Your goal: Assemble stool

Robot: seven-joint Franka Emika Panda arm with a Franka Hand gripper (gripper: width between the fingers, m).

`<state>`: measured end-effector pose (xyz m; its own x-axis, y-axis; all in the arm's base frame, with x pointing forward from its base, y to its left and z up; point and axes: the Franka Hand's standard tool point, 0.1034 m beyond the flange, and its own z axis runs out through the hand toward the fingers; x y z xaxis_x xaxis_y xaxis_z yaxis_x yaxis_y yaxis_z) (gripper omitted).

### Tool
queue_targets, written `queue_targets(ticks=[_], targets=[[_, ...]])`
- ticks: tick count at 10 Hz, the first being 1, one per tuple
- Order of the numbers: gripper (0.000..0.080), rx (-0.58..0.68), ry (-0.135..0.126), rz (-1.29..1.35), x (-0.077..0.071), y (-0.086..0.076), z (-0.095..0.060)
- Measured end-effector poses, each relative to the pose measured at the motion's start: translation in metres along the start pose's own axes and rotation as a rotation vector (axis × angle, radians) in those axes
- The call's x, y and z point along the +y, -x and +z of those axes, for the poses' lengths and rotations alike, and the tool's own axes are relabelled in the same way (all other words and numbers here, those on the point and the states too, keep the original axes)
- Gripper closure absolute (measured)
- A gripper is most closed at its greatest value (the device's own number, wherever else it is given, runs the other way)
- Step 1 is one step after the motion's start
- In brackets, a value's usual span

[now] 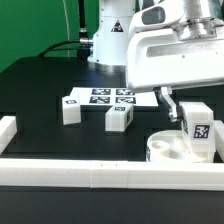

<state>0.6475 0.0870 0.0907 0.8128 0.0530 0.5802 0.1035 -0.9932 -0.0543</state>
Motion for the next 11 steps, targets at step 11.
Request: queue_targets(ticks=[11], targets=[[0.0150, -0.033, 0.005, -0.062, 0.014, -0.035, -0.030]])
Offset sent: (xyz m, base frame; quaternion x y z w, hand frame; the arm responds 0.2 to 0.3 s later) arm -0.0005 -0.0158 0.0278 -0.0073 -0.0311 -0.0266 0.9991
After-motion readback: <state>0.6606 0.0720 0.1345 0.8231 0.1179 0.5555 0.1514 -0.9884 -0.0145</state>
